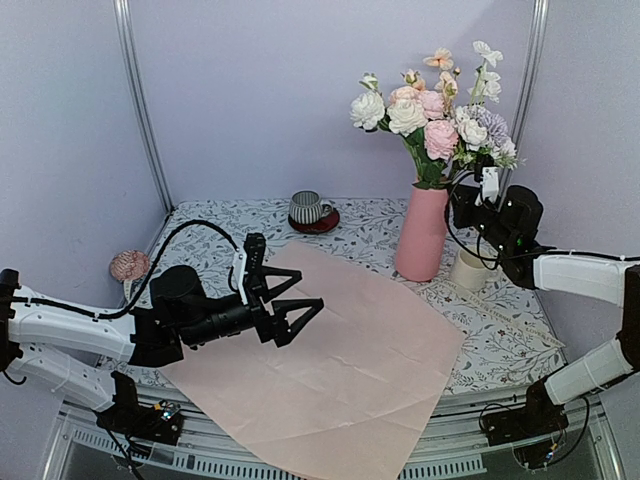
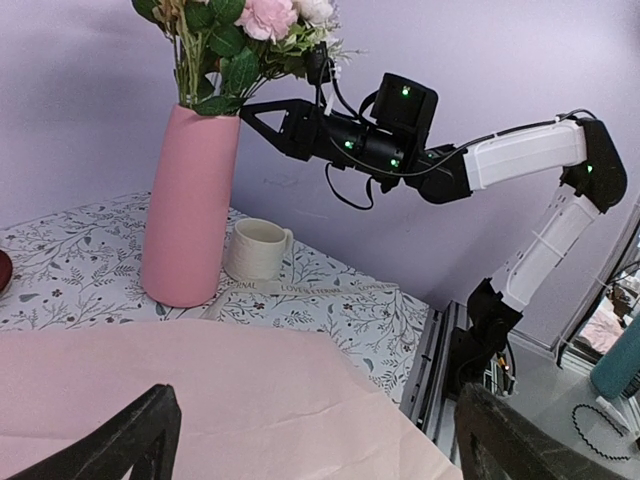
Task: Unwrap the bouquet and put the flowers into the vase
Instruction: Place the fake flower in the vase, then adjust the fake flower in the vase.
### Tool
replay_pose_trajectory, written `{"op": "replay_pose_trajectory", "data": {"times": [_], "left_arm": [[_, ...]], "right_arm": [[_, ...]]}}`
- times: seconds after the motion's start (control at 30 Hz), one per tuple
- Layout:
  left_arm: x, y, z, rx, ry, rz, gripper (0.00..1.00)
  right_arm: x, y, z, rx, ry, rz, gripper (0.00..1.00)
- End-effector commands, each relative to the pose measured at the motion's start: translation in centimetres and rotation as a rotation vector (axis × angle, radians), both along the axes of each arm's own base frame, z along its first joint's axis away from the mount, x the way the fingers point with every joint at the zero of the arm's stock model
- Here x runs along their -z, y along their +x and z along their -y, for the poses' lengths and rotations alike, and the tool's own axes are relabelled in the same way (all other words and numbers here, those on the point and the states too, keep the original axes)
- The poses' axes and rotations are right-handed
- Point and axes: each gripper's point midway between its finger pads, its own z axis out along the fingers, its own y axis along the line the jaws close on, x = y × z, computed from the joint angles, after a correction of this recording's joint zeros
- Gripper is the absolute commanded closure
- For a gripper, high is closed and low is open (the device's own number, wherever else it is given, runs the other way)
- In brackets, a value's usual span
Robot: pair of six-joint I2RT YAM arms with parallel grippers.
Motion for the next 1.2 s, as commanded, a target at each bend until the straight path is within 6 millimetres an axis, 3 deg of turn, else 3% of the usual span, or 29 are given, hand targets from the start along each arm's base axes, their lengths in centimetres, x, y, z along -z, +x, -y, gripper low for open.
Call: {"op": "replay_pose_trajectory", "data": {"times": [0.0,0.67,1.0,1.17], "left_arm": [[0.2,0.4,0.1,-0.002,0.014,0.002,0.02],[0.4,0.3,0.0,-0.002,0.011,-0.002,0.02],[0.3,0.3,-0.1,-0.001,0.007,-0.003,0.02],[0.3,0.3,0.0,0.000,0.004,-0.002,0.02]], "right_arm": [[1.2,-0.5,0.5,0.012,-0.034,-0.064,0.84],[1.9,-3.3,1.0,-0.012,-0.023,-0.088,0.69],[-0.4,-5.4,1.2,-0.038,-0.024,0.009,0.62],[-2.0,-6.7,2.0,-0.011,0.002,0.087,0.45]]}}
